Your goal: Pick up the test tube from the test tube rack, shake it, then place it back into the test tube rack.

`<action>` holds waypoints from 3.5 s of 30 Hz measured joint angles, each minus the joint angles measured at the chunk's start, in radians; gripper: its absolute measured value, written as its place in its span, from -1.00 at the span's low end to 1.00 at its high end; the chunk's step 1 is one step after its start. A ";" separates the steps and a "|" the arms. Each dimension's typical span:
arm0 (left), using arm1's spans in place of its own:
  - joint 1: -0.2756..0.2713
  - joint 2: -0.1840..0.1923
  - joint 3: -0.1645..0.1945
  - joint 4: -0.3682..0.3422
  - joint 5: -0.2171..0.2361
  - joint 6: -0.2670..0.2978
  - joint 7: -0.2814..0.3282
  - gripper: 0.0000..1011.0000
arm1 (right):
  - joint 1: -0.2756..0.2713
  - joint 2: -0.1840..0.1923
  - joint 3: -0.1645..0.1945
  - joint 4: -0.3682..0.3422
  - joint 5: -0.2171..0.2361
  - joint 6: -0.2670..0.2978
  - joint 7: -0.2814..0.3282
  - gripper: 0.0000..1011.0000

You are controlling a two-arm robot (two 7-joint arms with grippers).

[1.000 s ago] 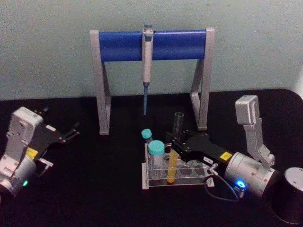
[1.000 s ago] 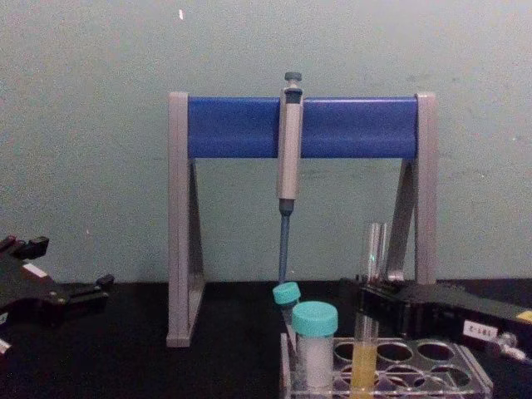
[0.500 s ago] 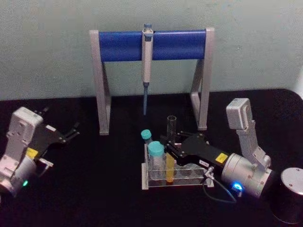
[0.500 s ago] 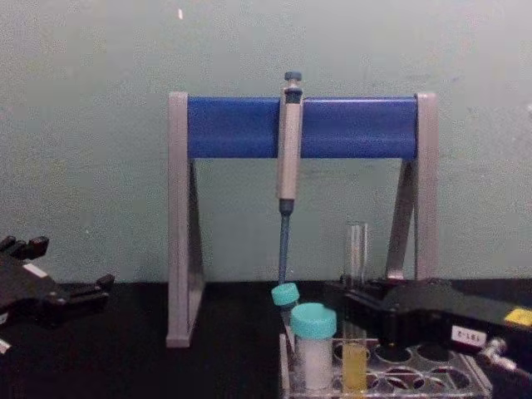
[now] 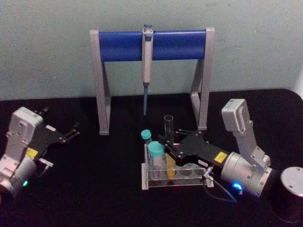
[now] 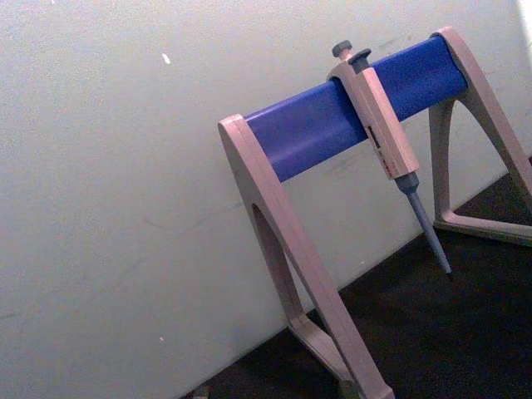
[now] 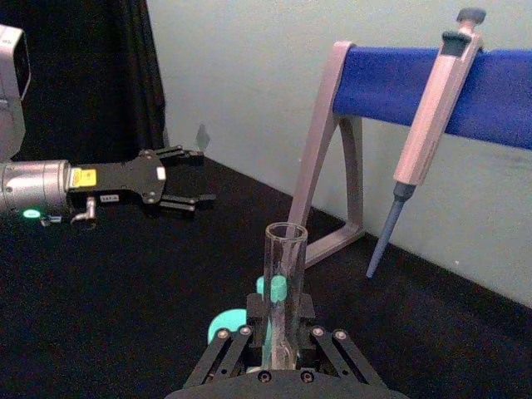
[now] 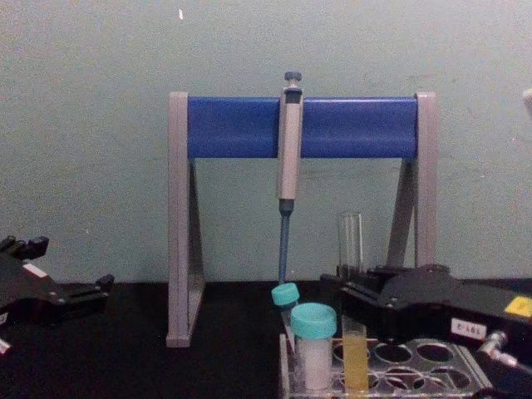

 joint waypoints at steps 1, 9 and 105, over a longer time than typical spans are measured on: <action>0.000 0.000 0.000 0.000 0.000 0.000 0.000 0.98 | -0.002 0.000 0.002 -0.004 -0.001 0.000 -0.001 -0.54; 0.000 0.000 0.000 0.000 0.000 0.000 0.000 0.98 | -0.022 0.007 0.028 -0.058 -0.008 -0.004 -0.007 -0.54; 0.000 0.000 0.000 0.000 0.000 0.000 0.000 0.98 | 0.049 -0.075 0.116 0.009 -0.004 -0.106 -0.062 -0.54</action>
